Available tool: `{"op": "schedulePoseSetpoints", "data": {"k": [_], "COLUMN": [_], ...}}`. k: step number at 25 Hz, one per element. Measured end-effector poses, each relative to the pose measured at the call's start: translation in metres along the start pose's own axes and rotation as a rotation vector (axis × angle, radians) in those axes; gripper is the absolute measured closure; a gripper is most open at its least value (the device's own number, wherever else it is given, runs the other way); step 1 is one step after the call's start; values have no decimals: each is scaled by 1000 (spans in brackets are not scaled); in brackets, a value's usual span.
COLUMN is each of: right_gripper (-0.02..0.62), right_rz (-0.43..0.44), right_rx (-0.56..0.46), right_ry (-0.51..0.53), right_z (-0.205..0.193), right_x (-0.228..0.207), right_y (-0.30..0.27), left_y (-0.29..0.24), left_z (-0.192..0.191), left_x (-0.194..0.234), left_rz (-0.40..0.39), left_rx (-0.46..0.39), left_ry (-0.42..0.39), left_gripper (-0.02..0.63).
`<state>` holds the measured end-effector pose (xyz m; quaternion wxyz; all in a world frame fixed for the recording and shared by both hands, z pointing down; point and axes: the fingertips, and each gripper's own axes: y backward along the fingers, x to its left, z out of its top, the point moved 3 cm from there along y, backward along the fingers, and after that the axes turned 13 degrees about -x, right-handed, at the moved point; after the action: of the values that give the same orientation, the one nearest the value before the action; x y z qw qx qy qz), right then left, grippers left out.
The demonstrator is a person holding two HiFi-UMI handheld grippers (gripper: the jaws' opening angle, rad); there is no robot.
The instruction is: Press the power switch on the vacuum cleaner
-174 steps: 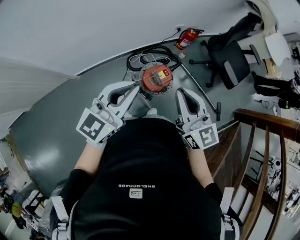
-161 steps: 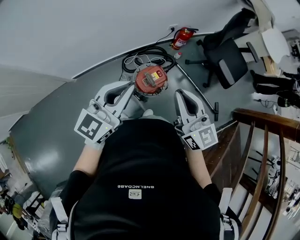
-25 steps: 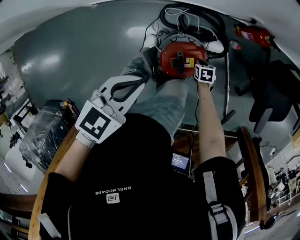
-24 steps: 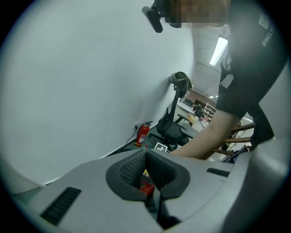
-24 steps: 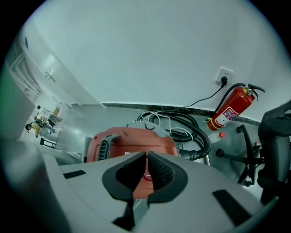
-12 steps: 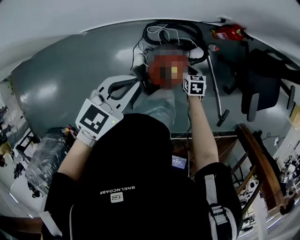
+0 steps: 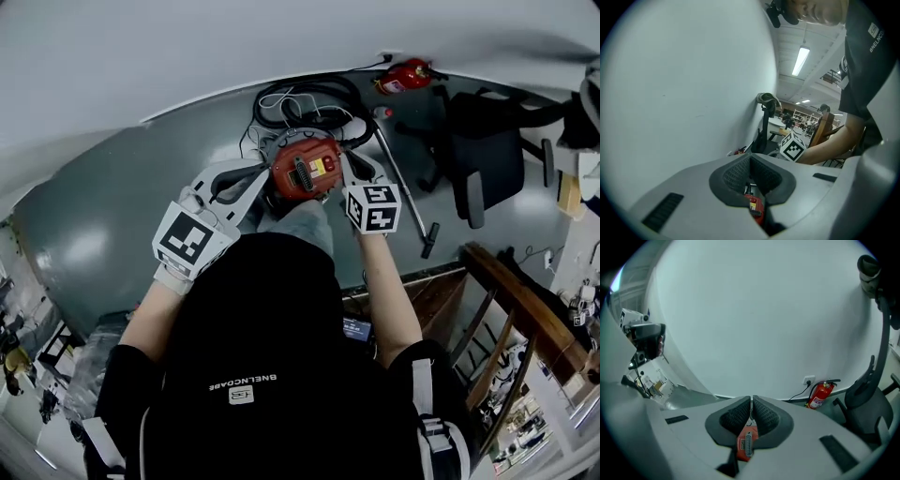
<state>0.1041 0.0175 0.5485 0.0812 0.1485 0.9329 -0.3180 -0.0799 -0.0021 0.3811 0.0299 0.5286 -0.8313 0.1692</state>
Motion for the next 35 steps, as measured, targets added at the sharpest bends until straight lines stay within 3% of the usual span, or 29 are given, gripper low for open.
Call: {"op": "schedulePoseSetpoints", "data": {"k": [9,17,25,35], "right_gripper": [557,557,557,557], "right_rz": [-32,-45,-96,-175], "right_rx": [-224,-428,-598,-677], "right_ry": [-6,14,31,35], "right_z": [100,159,181,183], "right_x": [17,31,23,6], "right_y": [78,155,219,248], "left_y": [-27,-48,-73,-97], "left_z": [45,80,112,124], "left_x": [-6,-30,-57,-81], "left_rz": [-103,-180,-272,-358], "left_rx": [-46,-90,-135,-145], "left_ry": [-25,-66,-115,-146], "left_gripper": [592,592,592,592]}}
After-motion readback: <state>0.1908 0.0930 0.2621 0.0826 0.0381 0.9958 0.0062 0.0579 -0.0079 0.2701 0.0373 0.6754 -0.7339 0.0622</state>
